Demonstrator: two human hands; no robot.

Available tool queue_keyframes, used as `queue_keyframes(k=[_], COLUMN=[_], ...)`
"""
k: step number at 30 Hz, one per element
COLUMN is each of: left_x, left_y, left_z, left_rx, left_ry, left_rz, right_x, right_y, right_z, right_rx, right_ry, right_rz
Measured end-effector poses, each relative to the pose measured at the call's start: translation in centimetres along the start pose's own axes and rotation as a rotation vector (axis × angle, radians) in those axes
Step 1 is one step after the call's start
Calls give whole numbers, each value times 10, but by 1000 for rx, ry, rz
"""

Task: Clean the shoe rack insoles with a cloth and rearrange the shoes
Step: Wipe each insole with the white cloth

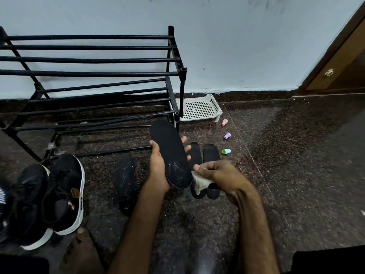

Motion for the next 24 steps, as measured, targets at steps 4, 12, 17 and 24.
queue_keyframes(k=[4, 12, 17, 24], left_x=[-7, -34, -30, -28], left_y=[1, 9, 7, 10], left_z=[-3, -17, -12, -5], left_rx=[0, 53, 39, -14], left_ry=[19, 167, 277, 306], left_rz=[-15, -93, -84, -126], right_x=[-11, 3, -1, -14], right_y=[-1, -12, -6, 20], right_z=[-6, -27, -31, -76], right_rx=[58, 206, 226, 528], right_ry=[-39, 273, 306, 582], right_rz=[17, 409, 425, 489])
Point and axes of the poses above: each hand's wrist, its own y-axis away from the middle knuckle, its own x-axis out of the back of the hand, z = x × y, the point moved 7 cm from there along -y, towards the middle knuckle, and after that the axes turned 6 degrees about -z, right-handed, at the moved point
